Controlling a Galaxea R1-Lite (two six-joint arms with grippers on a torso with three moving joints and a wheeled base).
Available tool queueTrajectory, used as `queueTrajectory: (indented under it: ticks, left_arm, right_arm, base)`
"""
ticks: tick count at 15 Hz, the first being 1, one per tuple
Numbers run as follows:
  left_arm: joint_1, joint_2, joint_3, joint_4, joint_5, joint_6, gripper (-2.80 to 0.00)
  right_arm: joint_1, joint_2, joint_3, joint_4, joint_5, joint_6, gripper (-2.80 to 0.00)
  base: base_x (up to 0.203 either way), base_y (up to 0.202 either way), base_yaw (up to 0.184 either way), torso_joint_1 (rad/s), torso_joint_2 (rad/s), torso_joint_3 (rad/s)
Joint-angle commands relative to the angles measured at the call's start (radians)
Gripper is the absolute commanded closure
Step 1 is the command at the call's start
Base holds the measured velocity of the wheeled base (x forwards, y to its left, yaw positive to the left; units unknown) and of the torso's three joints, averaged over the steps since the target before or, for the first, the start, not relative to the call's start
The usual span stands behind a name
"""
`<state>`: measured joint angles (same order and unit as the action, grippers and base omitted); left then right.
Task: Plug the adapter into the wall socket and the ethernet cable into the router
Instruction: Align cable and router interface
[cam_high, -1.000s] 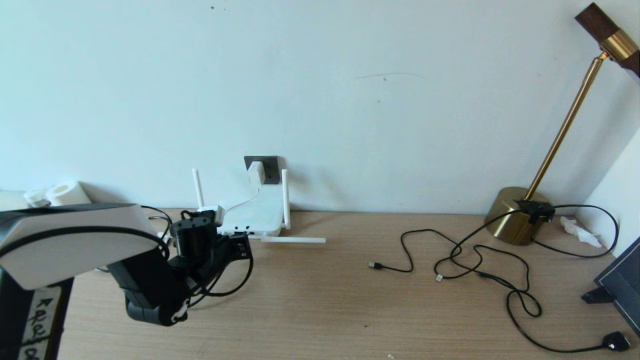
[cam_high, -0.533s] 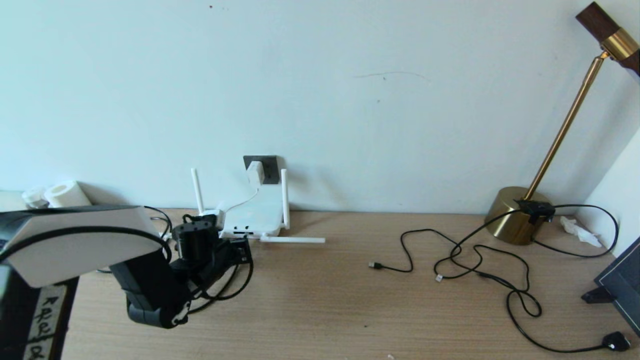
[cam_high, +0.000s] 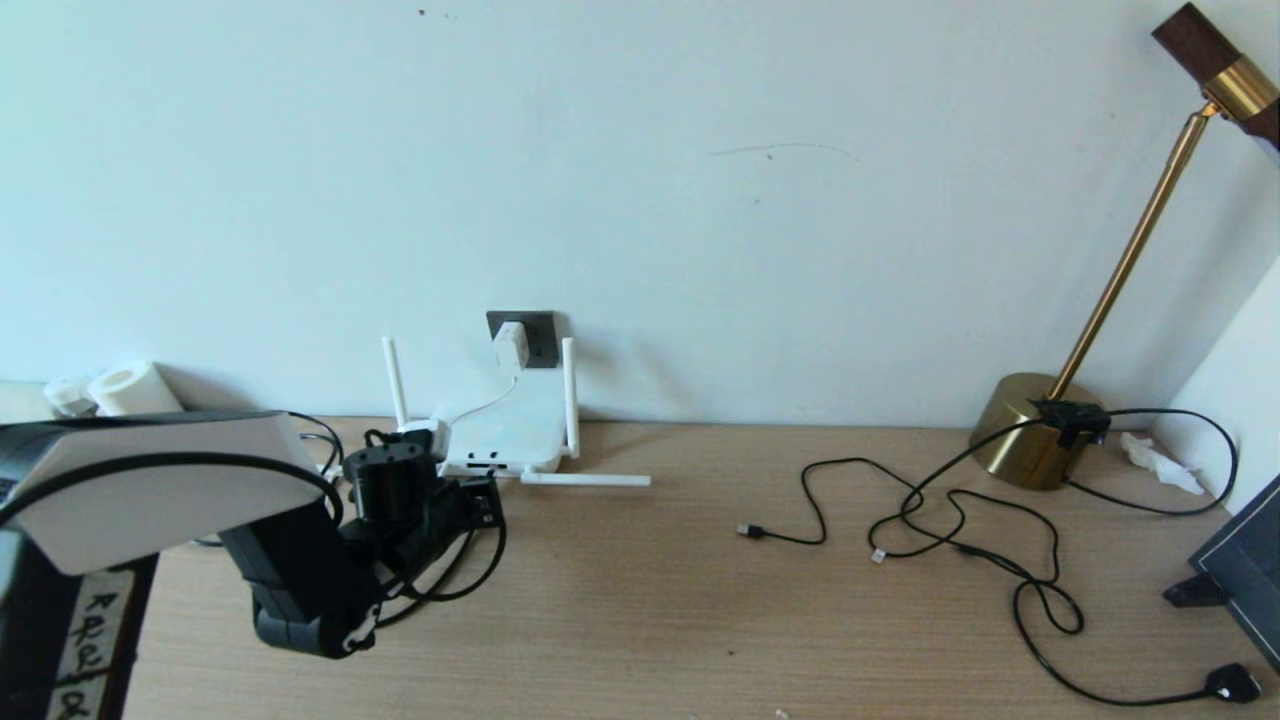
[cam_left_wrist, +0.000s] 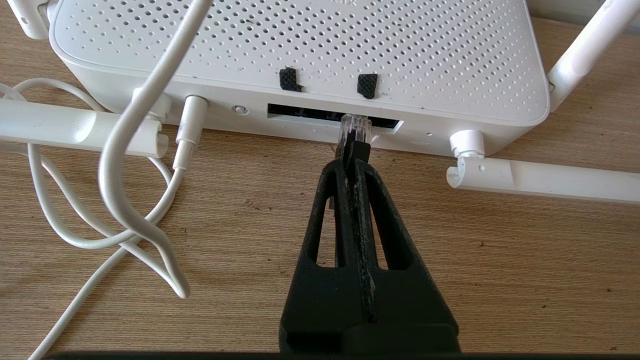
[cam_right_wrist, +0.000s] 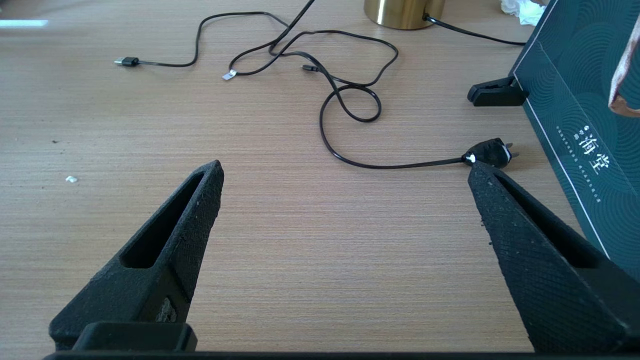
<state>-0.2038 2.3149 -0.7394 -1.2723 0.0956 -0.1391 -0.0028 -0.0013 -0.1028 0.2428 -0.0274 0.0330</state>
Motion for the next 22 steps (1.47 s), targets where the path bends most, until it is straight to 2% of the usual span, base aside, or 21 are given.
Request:
queueTrajectory:
  ticks: [1,10,13,18,20,22]
  left_arm:
    - [0.000,-0.002,0.000,-0.007,0.001,0.000,0.00]
    - [-0.001,-0.025,0.043,-0.022,0.001,0.000,0.00]
    - [-0.002,-0.053,0.100,-0.051,0.001,0.000,0.00]
    - [-0.002,-0.076,0.231,-0.169,0.001,0.002,0.00]
    - [-0.002,-0.076,0.251,-0.175,0.001,0.060,0.00]
    - [-0.009,-0.075,0.283,-0.190,0.001,0.203,0.00]
  right_arm:
    - [0.000,0.001,0.000,0.003,0.000,-0.001,-2.80]
    - [0.000,0.001,0.000,0.001,0.000,0.001,-2.80]
    - [0.000,0.001,0.000,0.001,0.000,0.001,-2.80]
    - [0.000,0.001,0.000,0.001,0.000,0.001,-2.80]
    - [0.000,0.001,0.000,0.001,0.000,-0.001,-2.80]
    - [0.000,0.001,0.000,0.001,0.000,-0.001,-2.80]
  base:
    - [0.000,0.000,0.000,0.000,0.00,0.000]
    - [0.000,0.000,0.000,0.000,0.00,0.000]
    - [0.000,0.000,0.000,0.000,0.00,0.000]
    - [0.000,0.000,0.000,0.000,0.00,0.000]
    - [0.000,0.000,0.000,0.000,0.00,0.000]
    - [0.000,0.000,0.000,0.000,0.00,0.000]
